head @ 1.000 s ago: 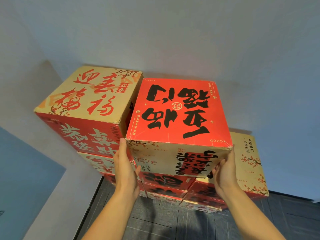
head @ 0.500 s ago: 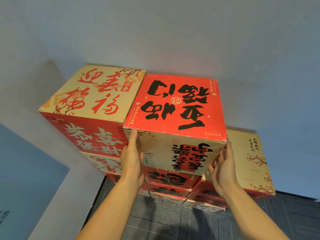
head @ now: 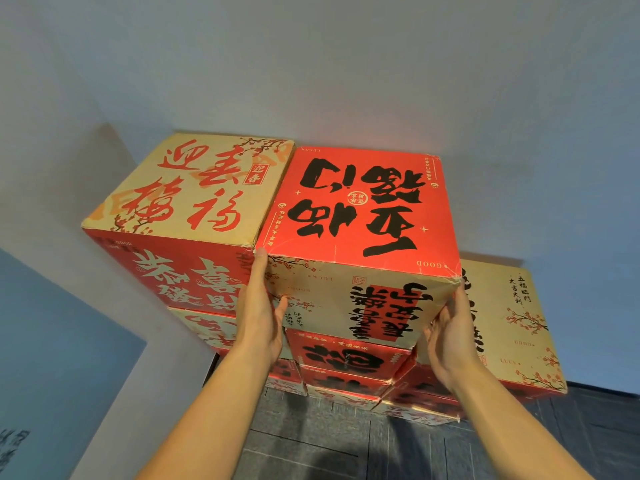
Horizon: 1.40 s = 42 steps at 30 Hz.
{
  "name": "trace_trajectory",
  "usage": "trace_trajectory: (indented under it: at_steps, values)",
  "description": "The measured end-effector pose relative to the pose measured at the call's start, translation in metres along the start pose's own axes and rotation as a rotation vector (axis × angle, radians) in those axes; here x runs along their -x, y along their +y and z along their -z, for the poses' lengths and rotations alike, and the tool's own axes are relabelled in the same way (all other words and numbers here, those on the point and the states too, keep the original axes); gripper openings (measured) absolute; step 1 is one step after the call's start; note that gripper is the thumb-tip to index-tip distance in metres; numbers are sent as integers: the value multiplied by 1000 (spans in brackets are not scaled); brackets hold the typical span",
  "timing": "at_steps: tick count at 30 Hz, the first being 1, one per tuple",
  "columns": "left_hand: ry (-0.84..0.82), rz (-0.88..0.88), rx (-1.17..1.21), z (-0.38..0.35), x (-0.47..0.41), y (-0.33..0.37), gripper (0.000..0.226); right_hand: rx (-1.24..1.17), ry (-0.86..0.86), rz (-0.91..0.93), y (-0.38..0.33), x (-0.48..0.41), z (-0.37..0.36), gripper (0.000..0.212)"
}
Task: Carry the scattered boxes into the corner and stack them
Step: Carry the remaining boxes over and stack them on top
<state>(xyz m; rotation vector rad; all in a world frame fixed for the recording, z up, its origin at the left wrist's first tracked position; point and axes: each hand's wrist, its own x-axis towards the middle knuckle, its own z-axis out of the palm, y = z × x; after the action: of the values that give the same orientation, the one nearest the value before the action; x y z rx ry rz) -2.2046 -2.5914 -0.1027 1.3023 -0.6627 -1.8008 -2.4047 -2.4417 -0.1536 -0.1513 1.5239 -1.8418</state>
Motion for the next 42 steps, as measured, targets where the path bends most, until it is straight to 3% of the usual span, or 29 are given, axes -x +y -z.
trace_trajectory:
  at_steps: [5, 15, 19, 21, 24, 27, 29, 31, 37, 40, 42]
  values:
    - [25, 0, 46, -2, -5, -2, 90, 18, 18, 16, 3, -1, -2, 46]
    - [54, -6, 65, -5, 1, -3, 91, 70, 56, 10, -1, 3, -7, 42]
    - [-22, 13, -13, 2, 17, 8, 75, 53, 72, 14, -15, 15, -6, 45]
    - [20, -57, -64, 8, 35, 18, 77, 71, 77, 69, -31, 21, -2, 53]
    - [146, -376, -247, 9, 65, 46, 81, 111, 58, 210, -65, 29, -1, 57]
    - [-65, -725, -342, -13, 94, 85, 56, 123, -9, 342, -110, 46, -14, 71]
    - [-214, -813, -414, -34, 103, 107, 41, 151, -63, 429, -142, 56, -26, 100]
    - [-303, -889, -450, -56, 113, 124, 45, 170, -104, 519, -170, 62, -36, 106]
    - [-440, -977, -436, -108, 136, 151, 58, 220, -235, 664, -230, 85, -51, 79]
    - [-456, -958, -394, -116, 135, 148, 53, 180, -207, 685, -237, 88, -45, 75]
    - [-463, -931, -381, -117, 131, 143, 51, 149, -150, 690, -235, 87, -39, 60]
